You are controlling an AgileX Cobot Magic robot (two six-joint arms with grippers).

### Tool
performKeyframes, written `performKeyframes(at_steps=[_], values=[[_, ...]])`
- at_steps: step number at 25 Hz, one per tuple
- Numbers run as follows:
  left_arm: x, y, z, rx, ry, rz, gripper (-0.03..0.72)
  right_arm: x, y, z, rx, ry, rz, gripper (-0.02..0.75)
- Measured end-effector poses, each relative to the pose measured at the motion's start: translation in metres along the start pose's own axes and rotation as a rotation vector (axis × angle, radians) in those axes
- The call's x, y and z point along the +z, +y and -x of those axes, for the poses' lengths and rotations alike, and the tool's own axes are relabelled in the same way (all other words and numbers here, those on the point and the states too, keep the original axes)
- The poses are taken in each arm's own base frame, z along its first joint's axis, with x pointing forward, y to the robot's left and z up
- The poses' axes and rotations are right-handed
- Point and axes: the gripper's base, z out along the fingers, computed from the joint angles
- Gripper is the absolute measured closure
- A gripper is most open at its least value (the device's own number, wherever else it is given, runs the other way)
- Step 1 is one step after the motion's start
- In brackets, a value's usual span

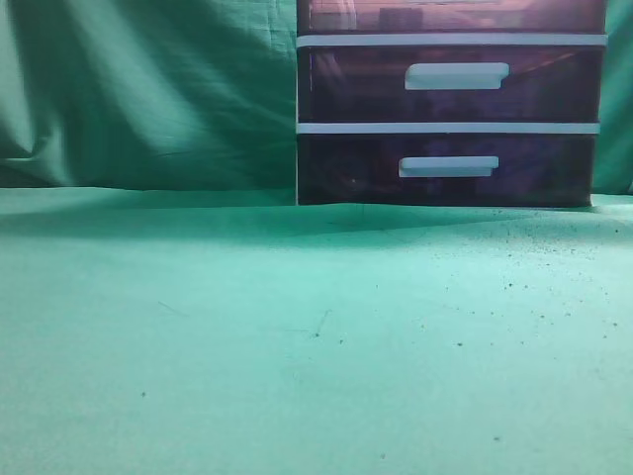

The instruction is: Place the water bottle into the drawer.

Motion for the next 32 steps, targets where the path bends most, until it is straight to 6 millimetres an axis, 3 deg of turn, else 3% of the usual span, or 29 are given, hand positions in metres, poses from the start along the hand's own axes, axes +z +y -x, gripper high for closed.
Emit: performKeyframes(at_steps=[2,5,8,11,14,20,26,32], values=[[-0.011,-0.001,-0.008,-0.013,-0.063,-0.021,0.688,-0.016,0.001,0.020,0.155,-0.082,0.065,0.259],[-0.036,-0.002,-0.031,-0.031,-0.170,-0.042,0.688,-0.037,0.008,0.045,0.322,-0.182,0.213,0.429],[-0.060,-0.003,-0.066,-0.049,-0.256,-0.060,0.688,-0.056,0.016,0.063,0.431,-0.239,0.352,0.640],[-0.074,-0.003,-0.104,-0.065,-0.314,-0.075,0.688,-0.072,0.019,0.076,0.519,-0.264,0.442,0.738],[-0.083,-0.003,-0.137,-0.068,-0.383,-0.076,0.688,-0.088,0.020,0.088,0.596,-0.277,0.484,0.738],[-0.076,-0.005,-0.193,-0.123,-0.496,-0.101,0.688,-0.116,0.024,0.106,0.659,-0.303,0.582,0.738],[-0.046,-0.007,-0.230,-0.215,-0.513,-0.121,0.688,-0.134,0.035,0.115,0.633,-0.315,0.741,0.738],[-0.014,-0.009,-0.260,-0.212,-0.401,-0.106,0.688,-0.156,0.036,0.126,0.616,-0.342,0.753,0.738]])
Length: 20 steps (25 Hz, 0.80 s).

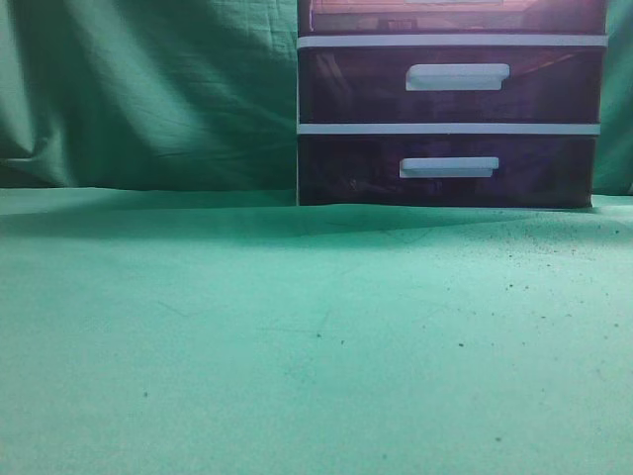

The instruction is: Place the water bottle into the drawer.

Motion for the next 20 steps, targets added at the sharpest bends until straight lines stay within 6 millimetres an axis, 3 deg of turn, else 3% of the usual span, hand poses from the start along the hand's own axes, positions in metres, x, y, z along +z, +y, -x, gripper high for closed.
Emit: performKeyframes(at_steps=[6,10,20], values=[[0.008,0.006,-0.026,0.014,0.051,0.015,0.688,-0.009,0.022,0.009,-0.049,-0.015,0.013,0.738],[0.010,0.007,-0.033,0.018,0.071,0.020,0.688,-0.014,0.033,0.012,-0.070,-0.022,0.019,0.738],[0.009,0.017,-0.039,0.252,0.163,0.114,0.688,-0.018,0.049,-0.028,-0.014,0.017,0.029,0.738]])
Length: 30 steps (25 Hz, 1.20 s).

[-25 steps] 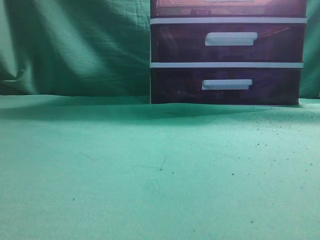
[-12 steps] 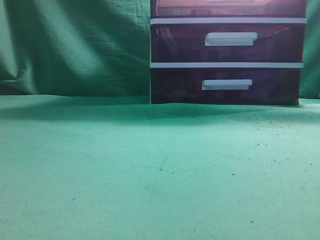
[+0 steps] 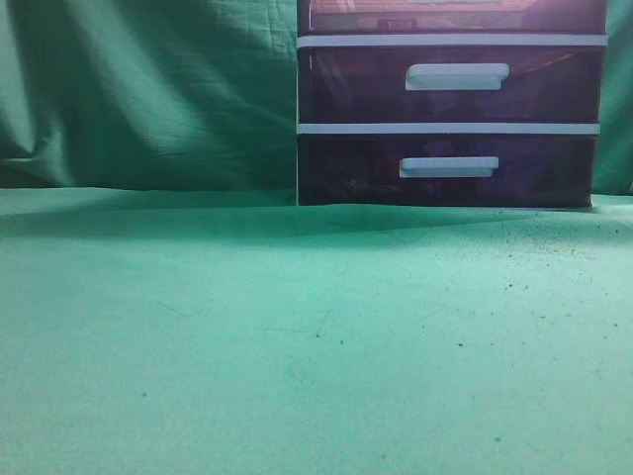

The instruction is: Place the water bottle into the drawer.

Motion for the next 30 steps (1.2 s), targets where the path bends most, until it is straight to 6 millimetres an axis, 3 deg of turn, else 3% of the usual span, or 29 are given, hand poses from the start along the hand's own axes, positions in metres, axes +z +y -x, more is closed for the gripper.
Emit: performKeyframes(at_steps=[6,12,16,20,23,26,30], values=[[0.000,0.000,0.000,0.009,0.004,0.004,0.688,-0.007,0.019,-0.015,-0.029,-0.007,-0.027,0.738],[0.000,0.000,0.000,0.009,0.004,0.004,0.688,-0.014,0.036,-0.013,-0.093,-0.023,-0.030,0.738],[0.000,0.000,0.000,0.009,0.004,0.004,0.688,-0.025,0.027,0.002,-0.124,-0.149,-0.320,0.738],[0.000,0.000,0.000,0.009,0.004,0.004,0.688,-0.054,0.012,0.022,-0.026,-0.399,-0.712,0.738],[0.000,0.000,0.000,0.009,0.004,0.004,0.688,-0.071,0.013,0.027,-0.009,-0.508,-0.864,0.738],[0.000,0.000,0.000,0.009,0.004,0.004,0.688,-0.076,0.011,0.018,-0.043,-0.499,-0.947,0.738],[0.000,0.000,0.000,0.009,0.004,0.004,0.688,-0.081,-0.002,-0.009,-0.037,-0.474,-1.080,0.738]])
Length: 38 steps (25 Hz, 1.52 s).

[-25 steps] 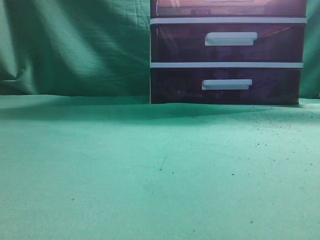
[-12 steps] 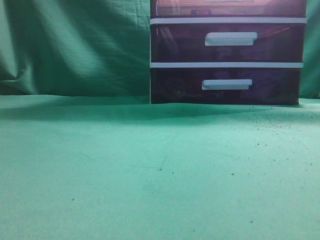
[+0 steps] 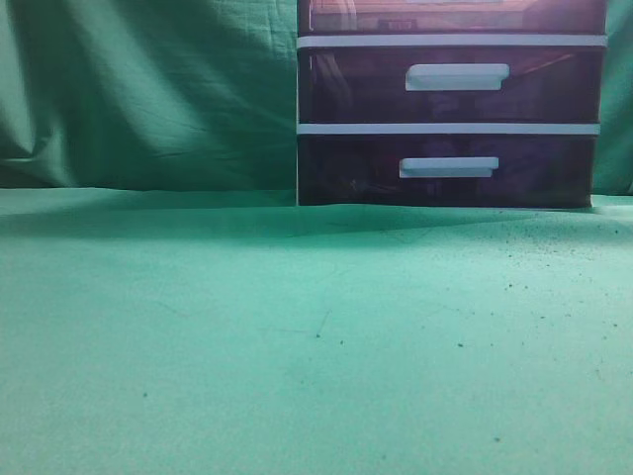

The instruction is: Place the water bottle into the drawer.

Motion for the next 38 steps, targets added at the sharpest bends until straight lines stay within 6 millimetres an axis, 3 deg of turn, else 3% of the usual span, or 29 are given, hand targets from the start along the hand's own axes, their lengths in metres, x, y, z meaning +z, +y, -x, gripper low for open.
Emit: performKeyframes(at_steps=[3,5,9,15,19,24,31,38], values=[[0.000,0.000,0.000,0.000,0.000,0.000,0.688,-0.004,-0.020,-0.022,-0.017,0.112,-0.200,0.738],[0.000,0.000,0.000,0.000,0.000,0.000,0.688,-0.010,-0.028,-0.041,-0.030,0.313,-0.294,0.738],[0.000,0.000,0.000,0.000,0.000,0.000,0.688,-0.035,-0.027,-0.069,-0.189,0.653,-0.246,0.738],[0.000,0.000,0.000,0.000,0.000,0.000,0.688,-0.088,-0.031,-0.091,-0.244,0.545,-0.313,0.738],[0.000,0.000,0.000,0.000,0.000,0.000,0.688,-0.117,-0.035,-0.125,-0.283,0.436,-0.376,0.738],[0.000,0.000,0.000,0.000,0.002,0.000,0.688,-0.145,-0.042,-0.178,-0.228,0.449,-0.475,0.738],[0.000,0.000,0.000,0.000,0.002,0.000,0.688,-0.161,-0.053,-0.236,-0.175,0.583,-0.506,0.738],[0.000,0.000,0.000,0.000,0.002,0.000,0.688,-0.163,-0.053,-0.243,-0.162,0.614,-0.490,0.738]])
